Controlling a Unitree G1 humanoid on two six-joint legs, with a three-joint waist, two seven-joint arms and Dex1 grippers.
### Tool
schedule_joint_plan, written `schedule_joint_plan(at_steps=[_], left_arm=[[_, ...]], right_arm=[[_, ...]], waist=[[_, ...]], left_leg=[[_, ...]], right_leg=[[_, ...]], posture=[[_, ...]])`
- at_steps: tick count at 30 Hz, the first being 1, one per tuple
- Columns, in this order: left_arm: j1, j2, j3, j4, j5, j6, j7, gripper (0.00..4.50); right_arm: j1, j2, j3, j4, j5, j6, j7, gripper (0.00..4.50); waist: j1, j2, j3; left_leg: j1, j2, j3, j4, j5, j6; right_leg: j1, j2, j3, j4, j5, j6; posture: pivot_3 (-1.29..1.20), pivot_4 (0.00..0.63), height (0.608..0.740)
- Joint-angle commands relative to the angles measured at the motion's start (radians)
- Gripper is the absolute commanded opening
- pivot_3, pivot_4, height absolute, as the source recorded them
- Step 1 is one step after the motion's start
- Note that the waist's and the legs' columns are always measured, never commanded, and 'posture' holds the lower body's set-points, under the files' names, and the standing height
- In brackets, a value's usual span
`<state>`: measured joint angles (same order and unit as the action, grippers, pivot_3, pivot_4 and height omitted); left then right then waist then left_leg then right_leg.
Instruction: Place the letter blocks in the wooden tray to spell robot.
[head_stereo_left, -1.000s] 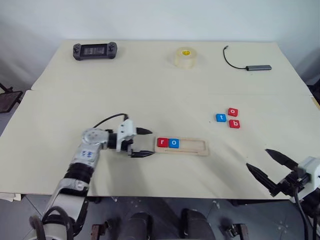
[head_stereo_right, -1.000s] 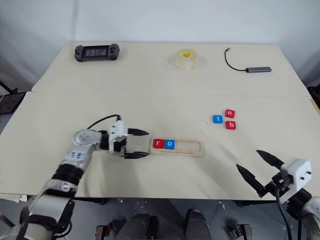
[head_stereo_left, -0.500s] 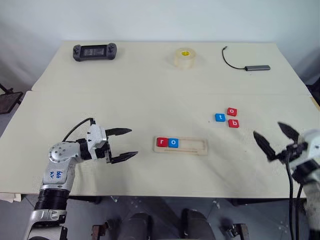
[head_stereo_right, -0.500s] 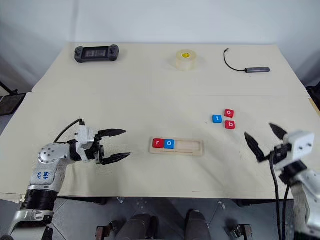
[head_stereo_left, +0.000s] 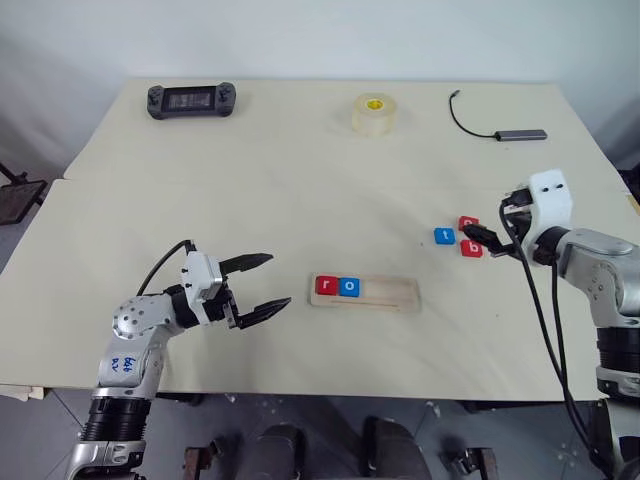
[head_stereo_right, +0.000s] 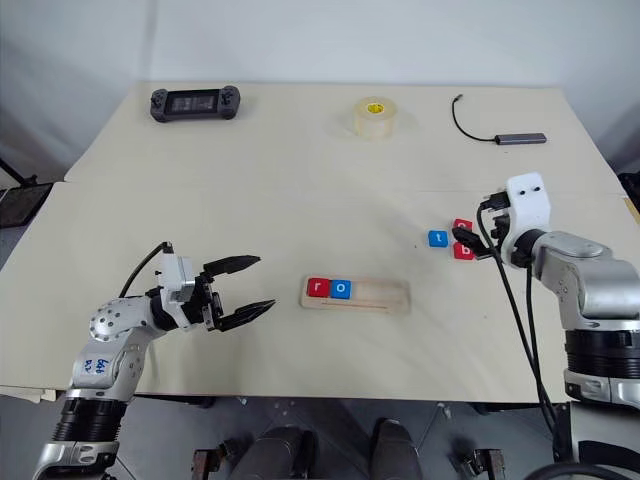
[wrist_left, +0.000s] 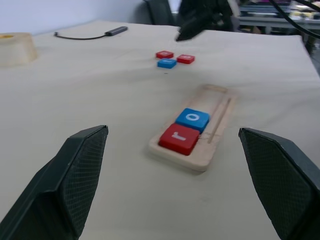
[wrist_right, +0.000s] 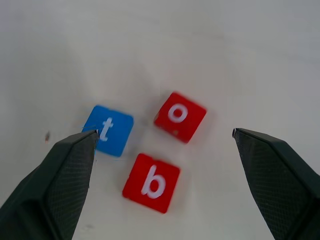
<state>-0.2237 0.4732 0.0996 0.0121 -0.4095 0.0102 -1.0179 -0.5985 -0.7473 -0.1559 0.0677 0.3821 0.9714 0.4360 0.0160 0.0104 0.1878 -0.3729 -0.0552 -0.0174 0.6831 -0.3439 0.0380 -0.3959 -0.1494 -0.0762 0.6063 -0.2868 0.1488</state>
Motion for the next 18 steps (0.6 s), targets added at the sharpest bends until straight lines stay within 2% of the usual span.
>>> schedule_joint_plan(at_steps=[1, 12, 18], left_arm=[[0.016, -0.007, 0.003, -0.060, -0.019, -0.008, 0.017, 4.45], [-0.014, -0.011, -0.008, -0.036, -0.015, -0.019, 0.011, 4.45], [-0.022, -0.012, -0.017, -0.020, -0.011, -0.021, -0.001, 4.45]], right_arm=[[-0.017, 0.002, -0.013, -0.028, -0.012, 0.028, -0.016, 4.50], [-0.009, 0.006, -0.030, -0.038, -0.016, 0.038, -0.015, 4.50], [0.013, 0.016, -0.020, -0.040, -0.018, 0.106, -0.031, 4.50]], waist=[[0.003, 0.000, 0.000], [0.004, 0.000, 0.000], [0.005, 0.000, 0.000]], left_leg=[[0.000, 0.000, 0.000, 0.000, 0.000, 0.000], [0.000, 0.000, 0.001, 0.000, 0.000, 0.000], [0.000, 0.000, 0.001, 0.000, 0.000, 0.000]], right_leg=[[0.000, 0.000, 0.000, 0.000, 0.000, 0.000], [0.000, 0.000, 0.000, 0.000, 0.000, 0.000], [0.000, 0.000, 0.000, 0.000, 0.000, 0.000]], posture=[[0.00, 0.150, 0.740], [0.00, 0.150, 0.740], [0.00, 0.150, 0.740]])
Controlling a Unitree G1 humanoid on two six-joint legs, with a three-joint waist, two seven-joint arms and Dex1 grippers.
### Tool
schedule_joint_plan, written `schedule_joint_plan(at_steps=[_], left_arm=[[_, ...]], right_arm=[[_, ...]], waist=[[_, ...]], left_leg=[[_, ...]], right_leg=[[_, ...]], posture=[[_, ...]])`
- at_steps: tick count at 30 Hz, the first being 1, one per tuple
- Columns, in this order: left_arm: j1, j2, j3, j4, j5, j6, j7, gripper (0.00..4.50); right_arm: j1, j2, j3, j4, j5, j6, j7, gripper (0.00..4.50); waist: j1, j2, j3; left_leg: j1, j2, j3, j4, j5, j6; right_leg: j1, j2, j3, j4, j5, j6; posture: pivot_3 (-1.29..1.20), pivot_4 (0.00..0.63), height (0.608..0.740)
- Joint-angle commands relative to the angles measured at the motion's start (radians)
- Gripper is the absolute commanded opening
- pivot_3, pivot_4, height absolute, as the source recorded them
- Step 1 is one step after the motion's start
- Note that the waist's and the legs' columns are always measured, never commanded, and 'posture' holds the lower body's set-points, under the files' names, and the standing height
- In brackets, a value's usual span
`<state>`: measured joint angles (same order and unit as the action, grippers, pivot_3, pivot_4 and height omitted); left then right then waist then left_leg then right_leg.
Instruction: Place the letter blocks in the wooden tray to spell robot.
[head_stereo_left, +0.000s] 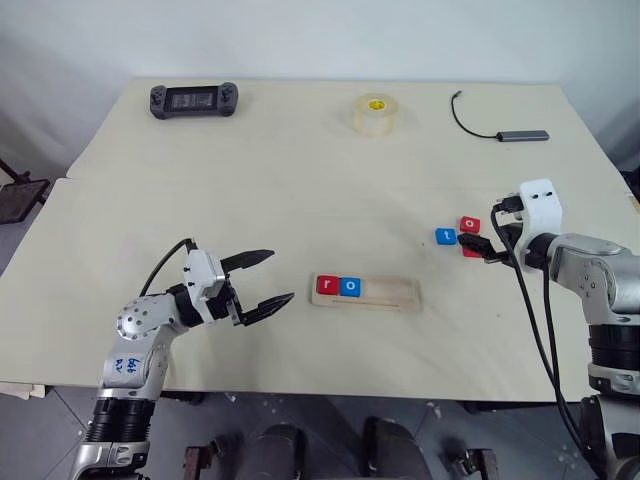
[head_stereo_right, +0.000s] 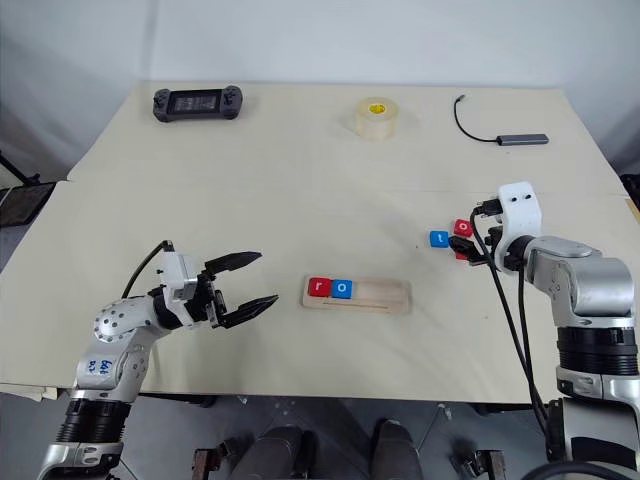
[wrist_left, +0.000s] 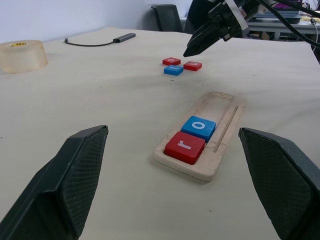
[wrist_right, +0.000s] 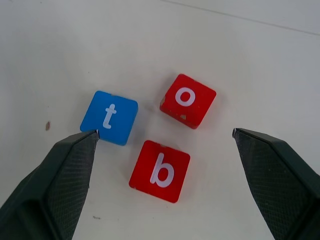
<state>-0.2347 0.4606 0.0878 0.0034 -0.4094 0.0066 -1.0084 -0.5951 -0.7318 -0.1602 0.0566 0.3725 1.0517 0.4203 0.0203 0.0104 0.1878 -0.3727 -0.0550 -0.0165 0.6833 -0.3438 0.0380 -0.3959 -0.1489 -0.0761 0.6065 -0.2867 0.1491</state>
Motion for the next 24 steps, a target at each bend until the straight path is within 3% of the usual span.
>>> schedule_joint_plan(at_steps=[1, 7, 10, 17, 24], left_arm=[[-0.012, -0.001, -0.008, -0.010, -0.010, -0.018, -0.011, 4.45], [-0.021, -0.005, -0.019, -0.009, -0.010, -0.020, -0.012, 4.45], [-0.020, -0.002, -0.017, -0.014, -0.013, -0.018, -0.010, 4.50], [-0.005, -0.011, -0.023, -0.024, -0.015, -0.015, -0.003, 4.50], [-0.057, -0.025, -0.050, 0.019, -0.016, -0.024, -0.037, 4.50]], right_arm=[[0.013, 0.010, -0.010, -0.017, -0.018, 0.016, -0.024, 4.50], [0.011, 0.060, 0.006, 0.064, -0.087, -0.030, -0.093, 4.50], [0.020, 0.077, 0.006, 0.049, -0.081, -0.011, -0.093, 3.87], [0.029, 0.095, -0.012, 0.018, -0.077, 0.004, -0.099, 1.56], [0.082, 0.128, -0.122, -0.222, -0.019, 0.201, -0.150, 1.46]], waist=[[0.000, 0.000, 0.000], [-0.001, 0.000, 0.000], [-0.002, 0.000, 0.000], [0.002, 0.000, 0.000], [0.006, 0.000, 0.000]], left_leg=[[0.000, 0.000, 0.000, 0.000, 0.000, 0.000], [0.000, 0.000, 0.000, 0.000, 0.000, 0.000], [0.001, 0.000, 0.000, 0.000, 0.000, 0.000], [0.001, 0.000, 0.000, 0.001, 0.000, 0.000], [0.001, 0.000, -0.001, 0.001, 0.000, 0.000]], right_leg=[[0.000, 0.000, 0.000, 0.000, 0.000, 0.000], [0.000, 0.000, 0.000, 0.000, 0.000, 0.000], [0.001, 0.000, 0.000, 0.000, 0.000, 0.000], [0.002, 0.000, 0.000, 0.000, 0.000, 0.001], [0.001, 0.000, 0.000, 0.000, 0.000, 0.001]], posture=[[0.00, 0.150, 0.740], [0.00, 0.150, 0.740], [0.00, 0.150, 0.740], [0.00, 0.150, 0.740], [0.00, 0.150, 0.740]])
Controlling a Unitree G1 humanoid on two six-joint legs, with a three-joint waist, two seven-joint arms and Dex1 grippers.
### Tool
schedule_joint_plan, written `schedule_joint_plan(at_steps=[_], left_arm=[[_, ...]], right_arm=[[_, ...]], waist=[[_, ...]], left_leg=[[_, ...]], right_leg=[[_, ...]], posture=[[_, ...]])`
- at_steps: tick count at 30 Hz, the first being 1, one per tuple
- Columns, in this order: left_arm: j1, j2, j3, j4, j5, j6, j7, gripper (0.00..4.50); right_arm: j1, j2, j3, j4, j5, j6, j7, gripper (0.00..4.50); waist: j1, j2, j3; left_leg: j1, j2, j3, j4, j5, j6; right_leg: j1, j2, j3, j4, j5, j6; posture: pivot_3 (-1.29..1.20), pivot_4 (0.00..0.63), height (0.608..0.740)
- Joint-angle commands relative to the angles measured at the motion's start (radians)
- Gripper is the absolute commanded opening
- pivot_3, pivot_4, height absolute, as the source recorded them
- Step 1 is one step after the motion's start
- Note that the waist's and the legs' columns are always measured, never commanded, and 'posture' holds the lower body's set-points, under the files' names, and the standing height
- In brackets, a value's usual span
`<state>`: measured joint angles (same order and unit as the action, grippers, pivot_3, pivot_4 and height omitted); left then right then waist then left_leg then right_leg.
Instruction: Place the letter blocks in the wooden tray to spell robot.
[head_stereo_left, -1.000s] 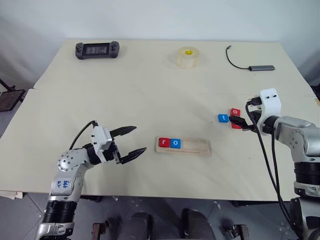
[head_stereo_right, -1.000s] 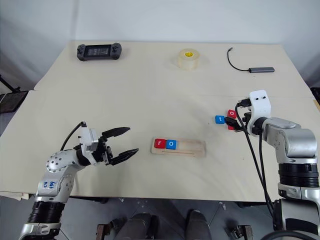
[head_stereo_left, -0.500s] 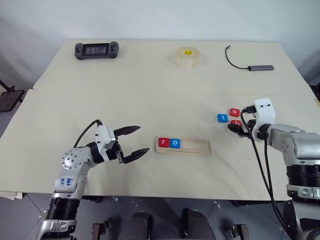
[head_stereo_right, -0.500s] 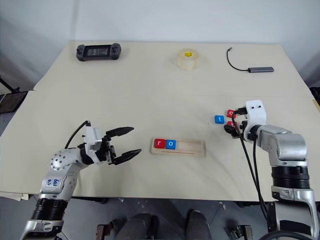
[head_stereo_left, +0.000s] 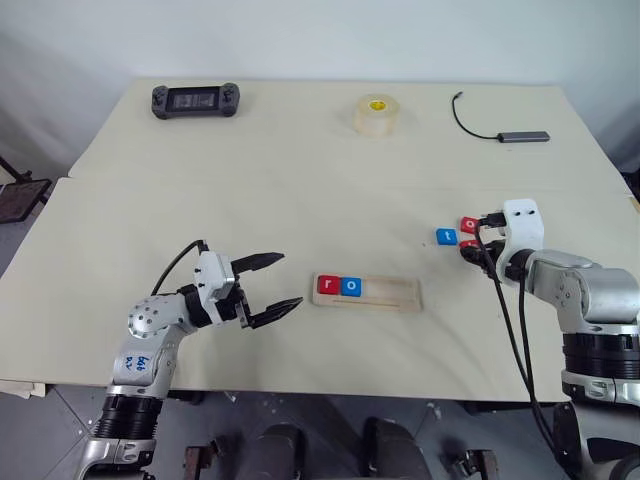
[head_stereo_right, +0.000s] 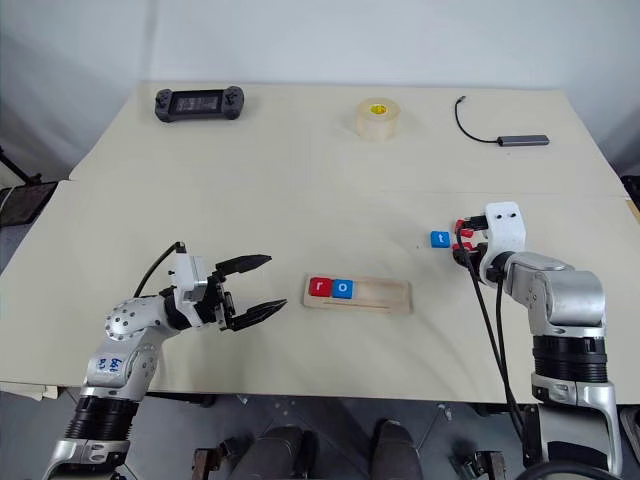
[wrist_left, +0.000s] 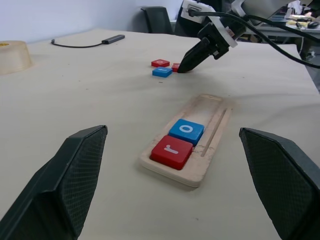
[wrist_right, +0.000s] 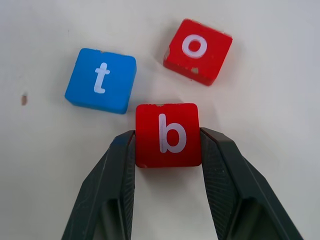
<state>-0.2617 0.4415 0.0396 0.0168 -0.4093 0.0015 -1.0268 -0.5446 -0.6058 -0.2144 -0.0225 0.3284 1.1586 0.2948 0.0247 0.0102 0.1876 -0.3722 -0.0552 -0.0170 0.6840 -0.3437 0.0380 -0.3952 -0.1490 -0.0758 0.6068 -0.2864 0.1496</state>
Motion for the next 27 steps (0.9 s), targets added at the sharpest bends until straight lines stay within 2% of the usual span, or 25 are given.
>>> schedule_joint_plan(at_steps=[1, 4, 8, 16, 19, 23, 25, 27], left_arm=[[-0.035, -0.007, -0.004, 0.010, -0.016, -0.020, -0.023, 4.50], [-0.051, -0.010, -0.015, 0.032, -0.017, -0.020, -0.045, 4.50], [-0.079, -0.017, -0.032, 0.071, -0.015, -0.021, -0.080, 4.50], [-0.112, -0.026, -0.039, 0.103, -0.010, -0.024, -0.103, 4.50], [-0.115, -0.023, -0.037, 0.108, -0.011, -0.026, -0.108, 4.50], [-0.114, -0.018, -0.030, 0.108, -0.010, -0.032, -0.110, 4.50], [-0.111, -0.016, -0.026, 0.104, -0.010, -0.034, -0.108, 4.50], [-0.107, -0.013, -0.024, 0.100, -0.010, -0.036, -0.108, 4.50]], right_arm=[[0.045, 0.005, -0.081, -0.179, 0.029, 0.120, -0.031, 1.46], [0.099, 0.032, -0.136, -0.318, 0.043, 0.226, -0.056, 1.46], [0.197, 0.157, -0.228, -0.551, 0.030, 0.385, -0.115, 1.46], [0.263, 0.310, -0.229, -0.686, -0.013, 0.454, -0.170, 1.46], [0.270, 0.298, -0.218, -0.690, -0.012, 0.456, -0.155, 2.50], [0.250, 0.190, -0.223, -0.659, 0.033, 0.456, -0.065, 3.92], [0.250, 0.074, -0.217, -0.619, 0.073, 0.409, 0.028, 4.43], [0.267, -0.047, -0.207, -0.563, 0.113, 0.297, 0.152, 4.43]], waist=[[0.000, 0.000, 0.000], [-0.001, 0.000, 0.000], [-0.001, 0.000, 0.000], [-0.004, 0.000, 0.000], [-0.004, 0.000, 0.000], [-0.003, 0.000, 0.000], [-0.003, 0.000, 0.000], [-0.003, 0.000, 0.000]], left_leg=[[0.000, 0.000, 0.000, 0.000, 0.000, 0.000], [0.000, 0.000, 0.000, 0.000, 0.000, 0.000], [0.000, 0.001, 0.000, -0.001, 0.000, 0.000], [0.000, 0.000, 0.001, -0.001, 0.000, 0.000], [0.000, -0.001, 0.001, -0.001, 0.000, 0.000], [0.000, -0.001, 0.001, -0.001, 0.000, 0.000], [0.000, -0.001, 0.001, -0.001, 0.000, 0.001], [0.000, -0.001, 0.001, -0.001, 0.000, 0.001]], right_leg=[[0.000, 0.000, 0.000, 0.000, 0.000, 0.000], [0.000, 0.000, 0.000, 0.000, 0.000, 0.000], [-0.001, 0.001, 0.000, 0.000, 0.000, 0.000], [-0.002, 0.001, 0.002, 0.002, 0.000, 0.000], [-0.002, 0.001, 0.003, 0.002, 0.000, 0.000], [-0.002, 0.000, 0.003, 0.002, 0.000, 0.000], [-0.002, 0.000, 0.003, 0.002, 0.000, 0.000], [-0.002, 0.001, 0.003, 0.001, 0.000, 0.000]], posture=[[0.00, 0.150, 0.740], [0.00, 0.150, 0.740], [0.00, 0.150, 0.740], [0.00, 0.150, 0.740], [0.00, 0.150, 0.740], [0.00, 0.150, 0.740], [0.00, 0.150, 0.740], [0.00, 0.150, 0.740]])
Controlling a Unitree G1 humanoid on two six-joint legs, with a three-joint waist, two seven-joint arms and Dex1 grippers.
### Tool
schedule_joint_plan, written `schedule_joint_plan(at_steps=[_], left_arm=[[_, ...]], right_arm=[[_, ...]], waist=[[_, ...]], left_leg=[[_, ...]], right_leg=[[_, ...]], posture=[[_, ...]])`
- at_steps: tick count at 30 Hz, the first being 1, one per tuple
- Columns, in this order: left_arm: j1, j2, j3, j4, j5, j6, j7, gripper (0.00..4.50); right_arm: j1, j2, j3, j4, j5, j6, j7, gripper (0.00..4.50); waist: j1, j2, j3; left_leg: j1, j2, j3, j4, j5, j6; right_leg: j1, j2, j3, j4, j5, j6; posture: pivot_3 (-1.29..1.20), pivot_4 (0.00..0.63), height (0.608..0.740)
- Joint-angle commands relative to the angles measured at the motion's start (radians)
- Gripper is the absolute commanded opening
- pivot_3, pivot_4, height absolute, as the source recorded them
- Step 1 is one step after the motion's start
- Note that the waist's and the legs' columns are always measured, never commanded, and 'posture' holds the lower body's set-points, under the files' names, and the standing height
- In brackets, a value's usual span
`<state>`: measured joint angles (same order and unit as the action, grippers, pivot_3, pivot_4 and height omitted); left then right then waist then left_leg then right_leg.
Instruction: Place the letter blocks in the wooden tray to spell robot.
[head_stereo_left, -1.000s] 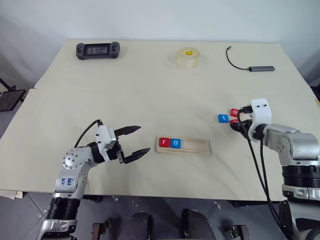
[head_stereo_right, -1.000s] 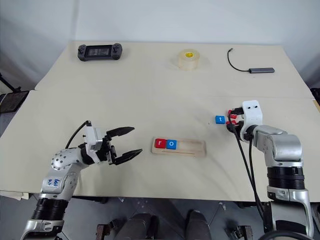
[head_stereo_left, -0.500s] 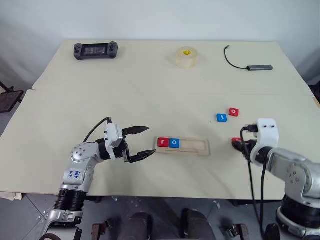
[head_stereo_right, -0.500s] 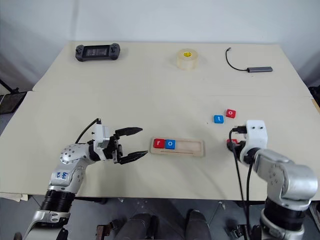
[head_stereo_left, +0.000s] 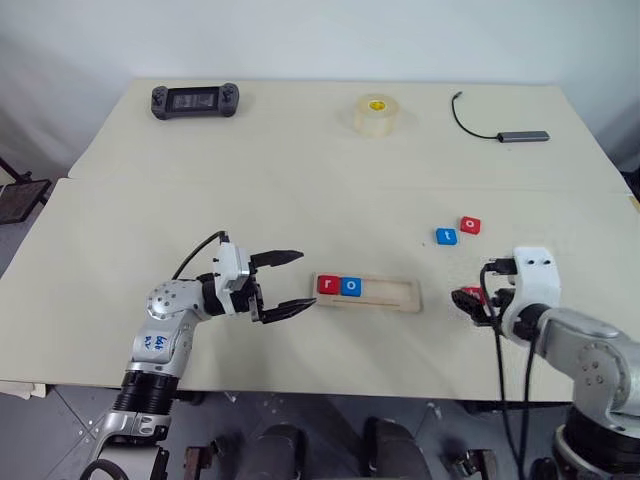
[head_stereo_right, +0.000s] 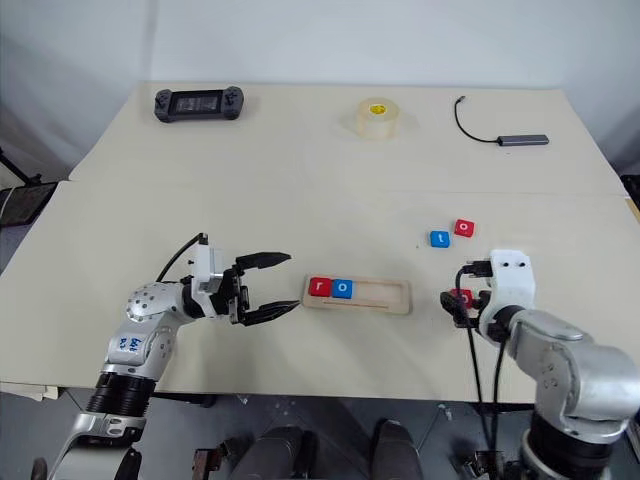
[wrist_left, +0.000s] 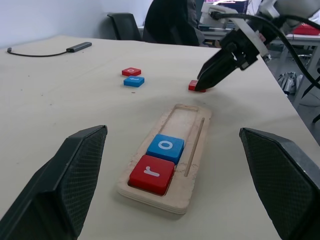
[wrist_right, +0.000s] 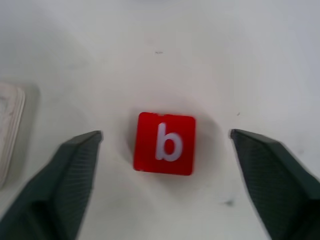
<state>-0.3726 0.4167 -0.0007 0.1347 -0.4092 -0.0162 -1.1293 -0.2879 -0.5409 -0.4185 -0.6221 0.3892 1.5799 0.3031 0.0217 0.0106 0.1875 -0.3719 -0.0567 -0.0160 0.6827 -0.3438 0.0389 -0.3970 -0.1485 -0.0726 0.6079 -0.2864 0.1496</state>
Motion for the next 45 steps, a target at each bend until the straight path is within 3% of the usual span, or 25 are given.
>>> schedule_joint_plan(at_steps=[1, 4, 7, 11, 14, 20, 26, 30, 36, 42, 45], left_arm=[[0.007, 0.013, 0.017, -0.022, -0.011, -0.020, -0.005, 4.50], [0.009, 0.019, 0.012, -0.025, -0.020, -0.004, -0.016, 4.50], [0.004, 0.019, 0.007, -0.031, -0.023, -0.007, -0.026, 4.50], [-0.002, 0.017, 0.001, -0.037, -0.015, -0.050, -0.052, 4.50], [0.004, 0.020, -0.011, -0.046, -0.018, -0.076, -0.086, 4.50], [0.025, 0.024, -0.040, -0.099, -0.036, -0.054, -0.130, 4.50], [0.052, 0.030, -0.040, -0.140, -0.038, -0.031, -0.115, 4.50], [0.066, 0.039, -0.034, -0.158, -0.042, -0.017, -0.108, 4.50], [0.072, 0.049, -0.021, -0.159, -0.039, -0.014, -0.092, 4.50], [0.072, 0.055, -0.011, -0.142, -0.036, -0.023, -0.077, 4.50], [0.073, 0.057, -0.006, -0.131, -0.032, -0.028, -0.069, 4.50]], right_arm=[[0.029, -0.175, 0.009, 0.067, 0.072, -0.207, 0.231, 4.43], [0.098, -0.322, 0.062, 0.145, 0.084, -0.455, 0.455, 4.43], [0.145, -0.423, 0.134, 0.298, 0.030, -0.846, 0.729, 4.43], [0.087, -0.493, 0.282, 0.590, -0.103, -1.248, 0.923, 4.43], [-0.004, -0.499, 0.369, 0.773, -0.164, -1.406, 1.015, 4.43], [-0.164, -0.447, 0.452, 1.041, -0.228, -1.557, 1.071, 4.43], [-0.228, -0.414, 0.494, 1.154, -0.258, -1.595, 1.108, 4.43], [-0.240, -0.407, 0.504, 1.182, -0.262, -1.586, 1.135, 3.51], [-0.271, -0.386, 0.493, 1.190, -0.268, -1.649, 1.119, 1.48], [-0.335, -0.374, 0.500, 1.070, -0.246, -1.611, 1.158, 1.47], [-0.360, -0.363, 0.532, 0.910, -0.201, -1.468, 1.203, 1.47]], waist=[[0.000, 0.000, 0.000], [0.000, -0.001, 0.000], [-0.001, -0.001, 0.001], [-0.002, -0.002, 0.001], [-0.003, -0.002, 0.001], [-0.004, -0.001, 0.001], [-0.001, -0.001, 0.001], [-0.001, -0.001, 0.001], [-0.001, -0.001, 0.001], [-0.011, 0.000, 0.001], [-0.017, 0.000, 0.001]], left_leg=[[0.000, 0.000, 0.000, 0.000, 0.000, 0.000], [0.000, 0.001, 0.001, -0.001, 0.000, 0.000], [0.000, 0.001, 0.001, -0.001, 0.000, 0.001], [0.002, 0.001, 0.002, 0.000, 0.000, 0.002], [0.001, 0.001, 0.002, 0.001, 0.000, 0.002], [0.001, 0.002, 0.001, 0.001, 0.000, 0.001], [0.001, 0.002, 0.000, 0.001, 0.000, 0.001], [0.001, 0.002, 0.000, 0.002, 0.000, 0.001], [0.001, 0.002, 0.000, 0.002, 0.000, 0.000], [0.001, 0.003, 0.000, 0.001, 0.000, 0.000], [0.000, 0.003, 0.000, 0.001, 0.000, 0.000]], right_leg=[[0.000, 0.000, 0.000, 0.000, 0.000, 0.000], [0.001, 0.001, -0.001, -0.002, 0.000, 0.000], [0.002, 0.001, -0.001, -0.003, 0.000, 0.001], [0.005, 0.001, -0.001, -0.006, 0.002, 0.003], [0.004, 0.000, -0.001, -0.006, 0.002, 0.004], [0.005, 0.000, -0.002, -0.008, 0.002, 0.004], [0.005, 0.000, -0.003, -0.008, 0.002, 0.004], [0.005, 0.000, -0.003, -0.008, 0.002, 0.004], [0.005, 0.000, -0.003, -0.008, 0.002, 0.004], [0.005, 0.000, -0.003, -0.008, 0.002, 0.003], [0.004, 0.000, -0.003, -0.008, 0.002, 0.003]], posture=[[0.00, 0.150, 0.740], [0.00, 0.150, 0.740], [0.00, 0.150, 0.740], [0.00, 0.150, 0.740], [0.00, 0.150, 0.740], [0.00, 0.150, 0.740], [0.00, 0.150, 0.740], [0.00, 0.150, 0.740], [0.00, 0.150, 0.740], [0.00, 0.150, 0.740], [0.00, 0.150, 0.740]])
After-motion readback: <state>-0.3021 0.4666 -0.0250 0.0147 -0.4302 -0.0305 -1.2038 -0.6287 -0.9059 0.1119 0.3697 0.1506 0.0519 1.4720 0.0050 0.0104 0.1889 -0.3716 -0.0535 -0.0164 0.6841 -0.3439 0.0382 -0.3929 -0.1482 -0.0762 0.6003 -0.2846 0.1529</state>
